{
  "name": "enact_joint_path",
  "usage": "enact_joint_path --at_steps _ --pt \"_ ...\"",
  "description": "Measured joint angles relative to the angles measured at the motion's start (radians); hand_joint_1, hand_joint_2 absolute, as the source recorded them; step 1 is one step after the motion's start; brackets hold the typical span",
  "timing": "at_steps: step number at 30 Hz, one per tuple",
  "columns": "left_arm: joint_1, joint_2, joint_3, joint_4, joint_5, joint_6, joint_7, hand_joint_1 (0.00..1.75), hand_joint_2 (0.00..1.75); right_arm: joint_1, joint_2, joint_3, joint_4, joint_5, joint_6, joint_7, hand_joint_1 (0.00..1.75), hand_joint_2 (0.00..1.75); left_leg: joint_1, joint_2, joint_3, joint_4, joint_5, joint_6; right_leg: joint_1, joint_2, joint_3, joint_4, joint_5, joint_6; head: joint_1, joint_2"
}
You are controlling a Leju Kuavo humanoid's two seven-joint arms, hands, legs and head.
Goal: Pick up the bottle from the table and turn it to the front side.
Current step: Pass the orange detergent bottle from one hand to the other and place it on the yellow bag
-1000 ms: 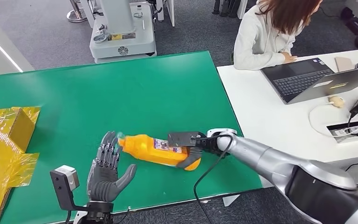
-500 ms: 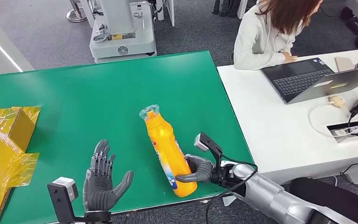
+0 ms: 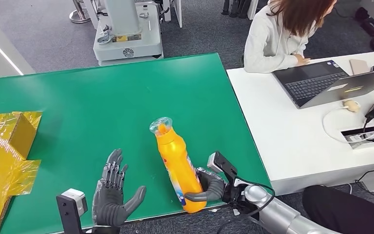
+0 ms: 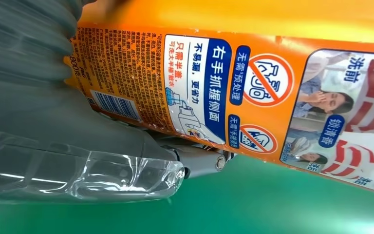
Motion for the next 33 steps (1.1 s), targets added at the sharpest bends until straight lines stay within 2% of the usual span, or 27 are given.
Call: enact_joint_path --at_steps 4,7,11,15,21,27,33 --pt "-0.063 0.021 -0.032 0.0 -0.004 -0.109 0.045 0.0 1.75 -0.048 0.018 -0.022 -0.042 0.174 -0.061 -0.089 1.75 1.75 0.0 0.001 0.0 0.0 0.001 0.0 0.0 0.001 0.0 0.001 0.001 0.0 0.0 0.0" --pt "-0.128 0.046 -0.055 0.004 0.001 -0.178 0.066 0.0 1.75 -0.093 0.053 -0.025 -0.067 0.272 -0.095 -0.098 1.75 1.75 0.0 0.001 0.001 0.0 0.002 0.0 0.0 0.001 0.0 0.001 0.002 -0.001 0.0 0.0" --pt "-0.224 0.091 -0.083 0.038 0.006 -0.206 0.059 0.0 1.75 -0.126 0.092 -0.024 -0.083 0.365 -0.134 -0.097 1.75 1.75 0.001 -0.001 0.001 0.0 0.004 -0.002 0.0 -0.001 0.0 0.002 0.002 -0.001 0.0 0.0" --pt "-0.32 0.133 -0.116 0.089 0.016 -0.218 0.049 0.0 1.75 -0.145 0.117 -0.018 -0.084 0.401 -0.137 -0.084 1.75 1.75 0.001 0.0 0.001 0.0 0.004 -0.002 0.001 0.0 -0.001 0.003 0.002 -0.002 0.0 0.0" --pt "-0.431 0.169 -0.163 0.136 0.02 -0.227 0.062 0.0 1.75 -0.155 0.142 -0.003 -0.082 0.431 -0.151 -0.047 1.75 1.75 0.0 0.0 0.001 0.0 0.004 -0.002 0.001 0.0 -0.001 0.003 0.002 -0.002 0.0 0.0" --pt "-0.466 0.198 -0.181 0.142 0.033 -0.236 0.086 0.0 1.75 -0.119 0.146 0.012 -0.093 0.457 -0.155 -0.03 1.75 1.75 0.0 0.0 0.001 0.0 0.004 -0.002 0.001 0.0 -0.001 0.002 0.002 -0.002 0.0 0.0" --pt "-0.487 0.225 -0.184 0.14 0.123 -0.295 0.11 0.0 1.75 -0.107 0.154 0.017 -0.094 0.474 -0.156 -0.013 1.75 1.75 0.0 0.0 0.001 0.0 0.004 -0.002 0.001 0.0 -0.001 0.002 0.002 -0.002 0.0 0.0"
